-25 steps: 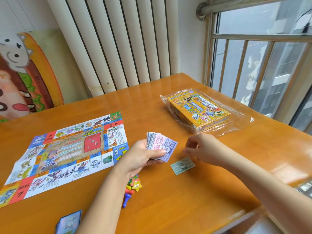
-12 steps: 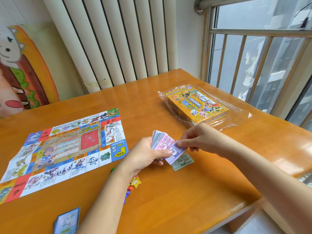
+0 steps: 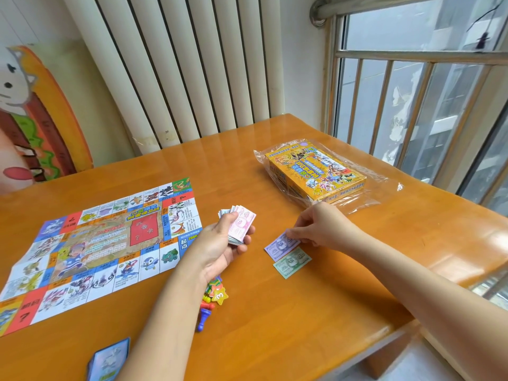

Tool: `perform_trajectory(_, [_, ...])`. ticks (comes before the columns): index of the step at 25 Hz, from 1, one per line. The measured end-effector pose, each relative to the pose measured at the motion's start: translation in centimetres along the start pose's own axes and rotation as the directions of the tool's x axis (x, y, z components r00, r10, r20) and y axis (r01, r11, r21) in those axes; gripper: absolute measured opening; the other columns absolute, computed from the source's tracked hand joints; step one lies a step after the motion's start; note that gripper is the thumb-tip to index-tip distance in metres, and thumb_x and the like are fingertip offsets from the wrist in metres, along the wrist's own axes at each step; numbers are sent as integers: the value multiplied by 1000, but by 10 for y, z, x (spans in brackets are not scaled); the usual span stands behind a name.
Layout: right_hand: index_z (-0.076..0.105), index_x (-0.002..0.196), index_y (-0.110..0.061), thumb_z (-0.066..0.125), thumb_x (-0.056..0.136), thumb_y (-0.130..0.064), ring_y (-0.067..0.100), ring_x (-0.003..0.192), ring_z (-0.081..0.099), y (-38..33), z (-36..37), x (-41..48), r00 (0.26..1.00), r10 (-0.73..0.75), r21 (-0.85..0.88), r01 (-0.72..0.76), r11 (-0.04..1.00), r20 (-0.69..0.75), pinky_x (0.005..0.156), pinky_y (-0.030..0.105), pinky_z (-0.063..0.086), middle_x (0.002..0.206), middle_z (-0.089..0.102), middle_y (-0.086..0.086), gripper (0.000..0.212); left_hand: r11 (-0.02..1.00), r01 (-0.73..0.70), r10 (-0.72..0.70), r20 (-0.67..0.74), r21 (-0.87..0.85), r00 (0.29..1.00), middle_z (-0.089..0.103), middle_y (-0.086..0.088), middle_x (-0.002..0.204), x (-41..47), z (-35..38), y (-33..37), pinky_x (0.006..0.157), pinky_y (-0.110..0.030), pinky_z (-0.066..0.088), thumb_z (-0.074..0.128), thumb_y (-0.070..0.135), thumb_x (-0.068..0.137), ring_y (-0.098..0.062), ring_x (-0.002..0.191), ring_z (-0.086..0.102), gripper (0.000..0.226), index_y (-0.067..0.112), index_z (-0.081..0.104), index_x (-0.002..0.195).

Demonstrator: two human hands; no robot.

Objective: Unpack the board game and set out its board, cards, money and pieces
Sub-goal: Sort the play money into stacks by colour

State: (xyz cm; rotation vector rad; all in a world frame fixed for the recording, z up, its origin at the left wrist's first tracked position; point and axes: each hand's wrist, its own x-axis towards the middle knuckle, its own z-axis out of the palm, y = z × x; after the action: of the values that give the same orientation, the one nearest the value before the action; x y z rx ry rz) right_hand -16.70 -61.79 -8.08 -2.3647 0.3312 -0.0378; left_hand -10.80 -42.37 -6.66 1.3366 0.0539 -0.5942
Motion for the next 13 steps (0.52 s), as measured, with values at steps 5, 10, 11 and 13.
perform_trajectory(5, [66,71,-18,73,80,-36,4,56,49,0,6,0,998,-24,-136,15,991,-60,48,20,33,61,57,-6,22,995,44,-40,51,-84,998,65,-16,71,0,1,2,39,-18,43,41,10,97,-17,55,55,21,-4,57,96])
perform_trajectory(10, [63,70,-20,72,81,-38,8,58,49,0,9,2,996,-37,-169,22,985,-84,48,20,30,60,53,-8,23,999,44,-42,71,-27,997,65,-17,75,0,2,0,41,-18,44,40,8,98,-18,58,56,22,-4,58,96])
perform_trajectory(11, [62,70,-20,72,81,-38,10,61,51,1,10,2,995,-39,-177,22,984,-90,48,20,30,61,54,-7,23,999,43,-41,71,-23,997,65,-17,75,1,1,-1,41,-19,45,40,7,98,-18,59,56,22,-5,58,96])
perform_trajectory(13, [61,69,-20,72,81,-38,13,65,52,1,12,3,994,-46,-192,27,981,-98,49,21,31,64,55,-7,24,999,40,-40,78,0,996,67,-18,77,1,1,-2,44,-20,47,39,7,98,-19,61,60,23,-5,58,96])
